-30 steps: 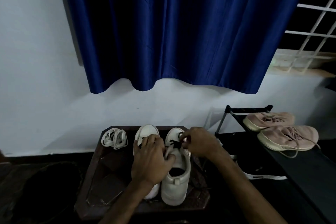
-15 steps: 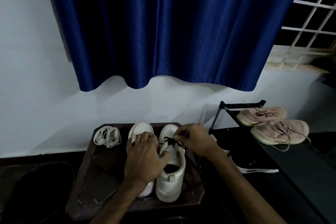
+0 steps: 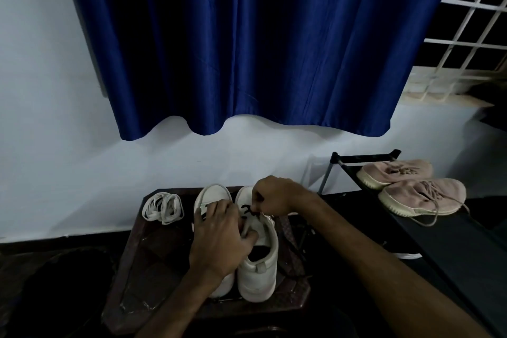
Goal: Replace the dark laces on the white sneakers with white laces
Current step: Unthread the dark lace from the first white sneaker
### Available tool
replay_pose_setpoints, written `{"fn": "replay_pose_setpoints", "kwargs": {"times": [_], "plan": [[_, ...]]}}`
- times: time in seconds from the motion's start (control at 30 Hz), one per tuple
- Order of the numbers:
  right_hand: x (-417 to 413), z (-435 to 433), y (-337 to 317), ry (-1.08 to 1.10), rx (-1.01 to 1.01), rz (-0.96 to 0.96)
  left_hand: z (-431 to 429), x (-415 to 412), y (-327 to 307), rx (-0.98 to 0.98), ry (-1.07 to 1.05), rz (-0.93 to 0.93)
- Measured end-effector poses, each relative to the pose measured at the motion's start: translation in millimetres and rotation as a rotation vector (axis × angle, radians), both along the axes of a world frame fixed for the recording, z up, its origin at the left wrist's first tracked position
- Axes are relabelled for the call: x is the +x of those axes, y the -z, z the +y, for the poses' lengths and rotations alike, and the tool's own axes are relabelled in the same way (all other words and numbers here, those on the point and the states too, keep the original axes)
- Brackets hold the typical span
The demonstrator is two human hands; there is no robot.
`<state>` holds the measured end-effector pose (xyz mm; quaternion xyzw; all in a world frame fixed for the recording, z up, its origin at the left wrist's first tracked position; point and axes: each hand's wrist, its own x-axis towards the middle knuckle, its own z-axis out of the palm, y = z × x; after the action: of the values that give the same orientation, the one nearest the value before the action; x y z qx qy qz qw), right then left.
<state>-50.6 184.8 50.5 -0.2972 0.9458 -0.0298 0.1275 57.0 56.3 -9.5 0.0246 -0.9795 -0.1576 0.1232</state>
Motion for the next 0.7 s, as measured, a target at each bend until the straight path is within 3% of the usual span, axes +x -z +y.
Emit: {"fn": "replay_pose_setpoints", "kwargs": {"times": [0.13,0.3,0.43,0.53,0.7], "plan": [[-8,-4,1,0.029,-0.088,-0.180,0,2,-4,0.052,0.012,-0.033],[-7,37,15,0.192,-0.484,-0.068,0,2,0,0.086,0.008,0.017],[11,62,45,0.215,-0.562,-0.044,0,-10,-4,0.252,-0.027,0.062],[16,65,60,0.198,-0.667,-0.028,2,-27,-21,0.094,0.013,0.049],[0,59,53,0.052,-0.779,0.085,5,-54,-40,-0.056,0.181,-0.152]]}}
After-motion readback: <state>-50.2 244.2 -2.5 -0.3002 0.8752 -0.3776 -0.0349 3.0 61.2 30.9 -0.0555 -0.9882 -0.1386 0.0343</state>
